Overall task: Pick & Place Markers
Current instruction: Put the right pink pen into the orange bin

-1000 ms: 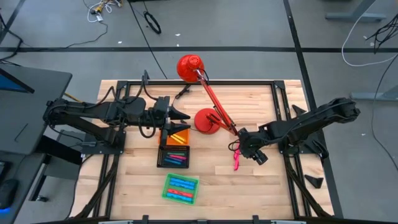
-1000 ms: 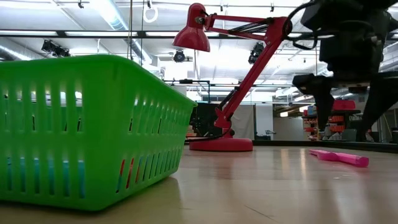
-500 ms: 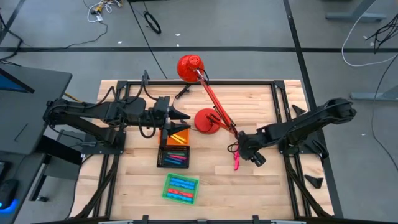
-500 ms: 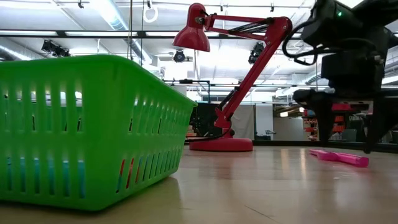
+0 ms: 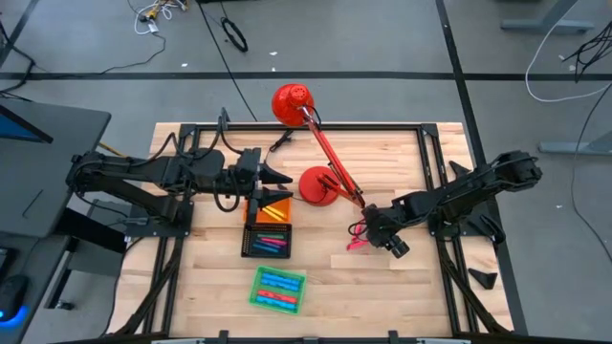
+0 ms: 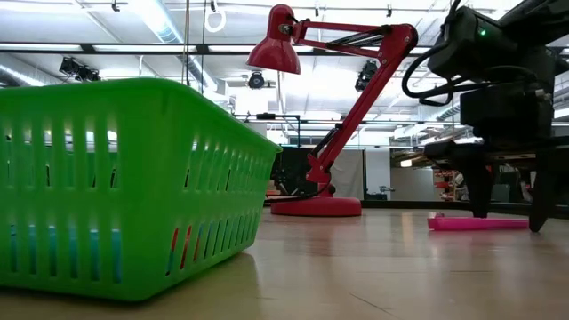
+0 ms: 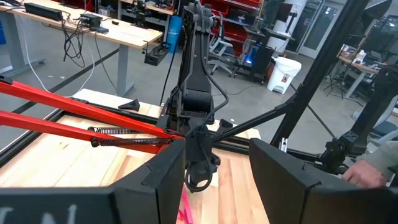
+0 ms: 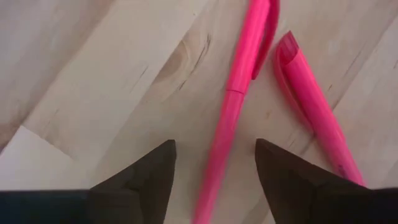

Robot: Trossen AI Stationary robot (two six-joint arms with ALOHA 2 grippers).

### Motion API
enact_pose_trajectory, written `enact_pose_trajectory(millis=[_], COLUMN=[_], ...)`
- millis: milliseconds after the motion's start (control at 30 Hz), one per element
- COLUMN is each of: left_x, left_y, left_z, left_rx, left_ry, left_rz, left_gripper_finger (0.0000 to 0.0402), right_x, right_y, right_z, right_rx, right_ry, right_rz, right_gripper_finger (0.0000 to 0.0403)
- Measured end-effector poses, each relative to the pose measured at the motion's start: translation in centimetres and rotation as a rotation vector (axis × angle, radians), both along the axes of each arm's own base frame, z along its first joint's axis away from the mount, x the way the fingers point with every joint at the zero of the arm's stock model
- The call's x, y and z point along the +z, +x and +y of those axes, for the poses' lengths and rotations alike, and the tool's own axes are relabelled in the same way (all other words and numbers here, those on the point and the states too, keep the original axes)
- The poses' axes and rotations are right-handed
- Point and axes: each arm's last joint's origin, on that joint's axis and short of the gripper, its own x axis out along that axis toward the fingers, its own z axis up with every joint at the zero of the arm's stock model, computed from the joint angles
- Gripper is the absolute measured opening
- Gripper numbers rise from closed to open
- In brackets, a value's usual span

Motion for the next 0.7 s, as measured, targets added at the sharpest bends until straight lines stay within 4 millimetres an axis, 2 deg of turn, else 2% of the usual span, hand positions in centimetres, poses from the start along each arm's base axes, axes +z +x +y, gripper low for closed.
enact_pose_trajectory(millis=[167,500,700], left_x=[0.00,-0.08,-0.16], left_y=[0.00,-0.01,-0.02], left_z=[0.00,0.00,0.00], left_rx=[0.000,0.000,-0.001], left_ry=[0.002,0.004,0.007], left_rz=[0.000,0.008,0.016], left_gripper_finger=[0.0183,0.0183,0.0183], right_x=[-0.06,-0.11,0.18], right_y=[-0.18,-0.37,-0.42], right_z=[-0.02,-0.06,0.08], right_rx=[-0.033,-0.088,-0.167], right_ry=[0.008,0.018,0.056], right_rz=[0.027,0.058,0.058], right_gripper_finger=[0.0165,0.0018,0.0014])
